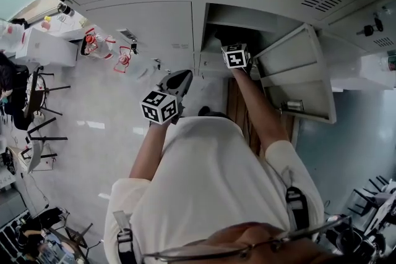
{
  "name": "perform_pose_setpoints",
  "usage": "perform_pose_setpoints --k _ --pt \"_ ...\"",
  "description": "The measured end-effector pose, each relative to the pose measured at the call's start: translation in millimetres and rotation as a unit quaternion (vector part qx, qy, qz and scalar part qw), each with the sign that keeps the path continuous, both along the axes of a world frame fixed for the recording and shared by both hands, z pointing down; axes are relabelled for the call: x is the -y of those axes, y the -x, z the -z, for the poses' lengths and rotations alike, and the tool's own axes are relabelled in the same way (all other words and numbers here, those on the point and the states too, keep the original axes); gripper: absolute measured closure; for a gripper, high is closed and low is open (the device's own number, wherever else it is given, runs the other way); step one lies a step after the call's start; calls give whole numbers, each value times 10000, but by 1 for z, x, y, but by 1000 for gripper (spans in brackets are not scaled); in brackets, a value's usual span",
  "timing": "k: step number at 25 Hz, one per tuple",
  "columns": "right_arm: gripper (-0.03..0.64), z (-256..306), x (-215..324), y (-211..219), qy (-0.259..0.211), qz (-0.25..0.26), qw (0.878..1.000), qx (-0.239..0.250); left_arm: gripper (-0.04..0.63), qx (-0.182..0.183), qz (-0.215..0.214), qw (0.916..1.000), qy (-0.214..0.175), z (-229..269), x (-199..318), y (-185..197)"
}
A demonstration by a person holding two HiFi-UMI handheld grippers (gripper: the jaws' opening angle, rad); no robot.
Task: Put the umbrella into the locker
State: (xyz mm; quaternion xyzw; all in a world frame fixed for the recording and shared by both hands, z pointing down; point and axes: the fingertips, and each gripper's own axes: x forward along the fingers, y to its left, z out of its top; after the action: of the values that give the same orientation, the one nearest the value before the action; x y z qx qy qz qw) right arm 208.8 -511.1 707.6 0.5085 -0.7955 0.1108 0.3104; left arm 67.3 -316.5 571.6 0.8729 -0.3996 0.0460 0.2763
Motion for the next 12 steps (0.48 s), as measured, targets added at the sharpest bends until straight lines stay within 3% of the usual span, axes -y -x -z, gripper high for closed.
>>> perform_pose_setpoints --k 12 --pt "325 -10 13 -11 -9 112 9990 -437 592 1 121 9999 -4 -3 -3 -5"
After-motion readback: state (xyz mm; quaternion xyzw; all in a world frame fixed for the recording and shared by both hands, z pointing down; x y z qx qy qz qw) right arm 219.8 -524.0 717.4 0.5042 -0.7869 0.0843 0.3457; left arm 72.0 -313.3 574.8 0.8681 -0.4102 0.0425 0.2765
